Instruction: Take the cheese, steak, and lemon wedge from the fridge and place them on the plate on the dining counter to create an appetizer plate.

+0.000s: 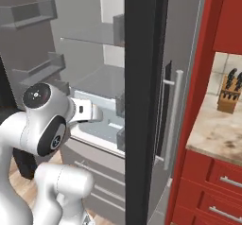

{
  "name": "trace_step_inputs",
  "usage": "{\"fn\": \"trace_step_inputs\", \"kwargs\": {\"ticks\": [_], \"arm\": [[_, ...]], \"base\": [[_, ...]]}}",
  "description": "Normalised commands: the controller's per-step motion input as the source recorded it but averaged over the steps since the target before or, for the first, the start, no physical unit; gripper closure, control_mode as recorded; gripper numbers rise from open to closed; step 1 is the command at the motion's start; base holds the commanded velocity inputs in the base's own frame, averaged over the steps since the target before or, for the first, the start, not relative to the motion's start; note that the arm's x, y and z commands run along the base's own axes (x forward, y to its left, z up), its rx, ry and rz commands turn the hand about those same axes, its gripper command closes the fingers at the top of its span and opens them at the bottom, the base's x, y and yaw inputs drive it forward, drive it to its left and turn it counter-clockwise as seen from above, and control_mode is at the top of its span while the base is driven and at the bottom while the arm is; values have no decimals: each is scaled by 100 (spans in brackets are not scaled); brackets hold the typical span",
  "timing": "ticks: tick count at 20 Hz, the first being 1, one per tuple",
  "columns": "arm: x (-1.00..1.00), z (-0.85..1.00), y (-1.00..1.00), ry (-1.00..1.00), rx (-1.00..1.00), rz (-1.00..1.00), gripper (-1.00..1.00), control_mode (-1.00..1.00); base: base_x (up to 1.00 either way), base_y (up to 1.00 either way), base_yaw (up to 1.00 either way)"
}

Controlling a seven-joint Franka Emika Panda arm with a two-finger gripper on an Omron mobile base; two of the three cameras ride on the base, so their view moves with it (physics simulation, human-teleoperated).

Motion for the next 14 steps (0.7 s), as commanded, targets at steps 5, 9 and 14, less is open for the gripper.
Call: {"fn": "trace_step_inputs", "kwargs": {"ticks": [5, 9, 14], "arm": [[0, 0, 0, 0, 0, 0, -100, 100], [0, 0, 0, 0, 0, 0, -100, 100], [0, 0, 0, 0, 0, 0, -100, 100]], "base": [[73, 19, -34], [99, 68, -40], [93, 64, -44]]}}
